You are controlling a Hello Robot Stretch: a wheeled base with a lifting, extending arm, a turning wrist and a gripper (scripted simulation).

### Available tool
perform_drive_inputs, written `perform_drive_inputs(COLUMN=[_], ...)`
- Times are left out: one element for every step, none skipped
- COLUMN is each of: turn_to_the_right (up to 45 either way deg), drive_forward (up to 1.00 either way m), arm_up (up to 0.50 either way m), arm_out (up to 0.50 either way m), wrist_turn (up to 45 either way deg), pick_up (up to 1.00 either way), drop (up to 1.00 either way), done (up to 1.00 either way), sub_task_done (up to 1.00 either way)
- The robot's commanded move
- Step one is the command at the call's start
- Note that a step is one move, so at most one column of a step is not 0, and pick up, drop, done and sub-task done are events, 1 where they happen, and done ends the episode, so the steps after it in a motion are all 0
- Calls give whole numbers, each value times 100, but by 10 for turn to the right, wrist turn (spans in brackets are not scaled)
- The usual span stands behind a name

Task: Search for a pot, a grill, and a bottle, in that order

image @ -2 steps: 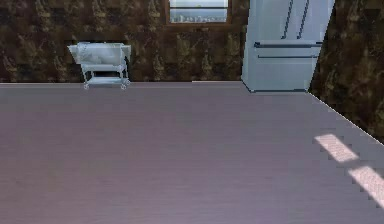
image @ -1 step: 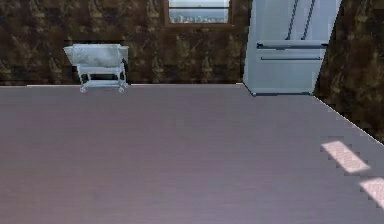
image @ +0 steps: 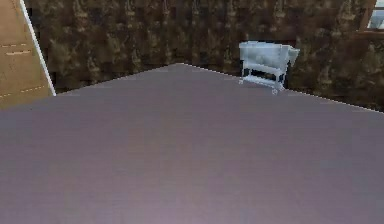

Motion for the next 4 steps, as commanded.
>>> perform_drive_inputs(turn_to_the_right=[-420,0,-300,0], drive_forward=[0,15,0,20], arm_up=[0,0,0,0], arm_out=[0,0,0,0], wrist_turn=[0,0,0,0], pick_up=[0,0,0,0], drop=[0,0,0,0], done=[0,0,0,0], sub_task_done=[0,0,0,0])
